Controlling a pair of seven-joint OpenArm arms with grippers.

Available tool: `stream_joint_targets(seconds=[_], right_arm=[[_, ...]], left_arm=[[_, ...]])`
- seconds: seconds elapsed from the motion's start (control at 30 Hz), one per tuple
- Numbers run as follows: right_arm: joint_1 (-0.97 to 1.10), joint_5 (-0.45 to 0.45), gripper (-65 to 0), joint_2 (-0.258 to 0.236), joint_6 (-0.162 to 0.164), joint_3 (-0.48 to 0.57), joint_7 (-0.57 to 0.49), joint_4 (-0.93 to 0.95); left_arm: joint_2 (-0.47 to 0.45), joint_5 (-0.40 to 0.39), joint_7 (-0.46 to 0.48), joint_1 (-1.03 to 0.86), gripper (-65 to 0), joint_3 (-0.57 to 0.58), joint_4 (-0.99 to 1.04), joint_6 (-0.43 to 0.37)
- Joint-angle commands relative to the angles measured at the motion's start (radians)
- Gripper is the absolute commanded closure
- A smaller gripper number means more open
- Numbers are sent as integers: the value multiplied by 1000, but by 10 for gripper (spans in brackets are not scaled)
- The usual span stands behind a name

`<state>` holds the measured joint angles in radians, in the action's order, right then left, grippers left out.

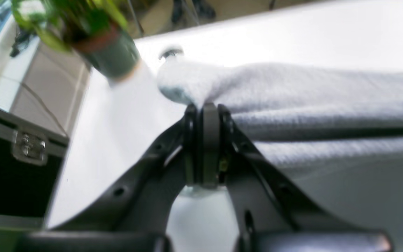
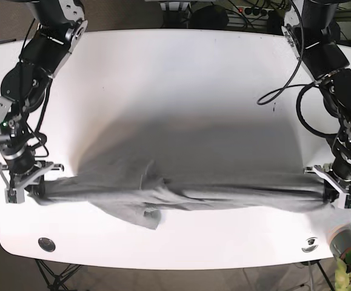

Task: Fold the T-shirt properly
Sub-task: 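Lift the shirt edge with both grippers and swing it over the table, then lay the shirt flat with both grippers and release the hem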

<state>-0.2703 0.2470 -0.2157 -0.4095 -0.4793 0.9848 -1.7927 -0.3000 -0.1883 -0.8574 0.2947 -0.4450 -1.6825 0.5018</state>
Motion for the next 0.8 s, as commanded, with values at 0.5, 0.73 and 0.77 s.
stream_joint_targets(seconds=[0.5,0.73,0.77], right_arm=[[329,156,-21,68,17,-129,-36,-74],[411,157,-21,100,16,-129,-36,-97],[418,156,-21,103,16,-129,-36,-97]], left_arm=[[40,-4,28,-292,0,-120,-83,54],[46,-6,30,-388,0,-163,-84,85],[46,-6,30,-397,0,-165,-83,90]])
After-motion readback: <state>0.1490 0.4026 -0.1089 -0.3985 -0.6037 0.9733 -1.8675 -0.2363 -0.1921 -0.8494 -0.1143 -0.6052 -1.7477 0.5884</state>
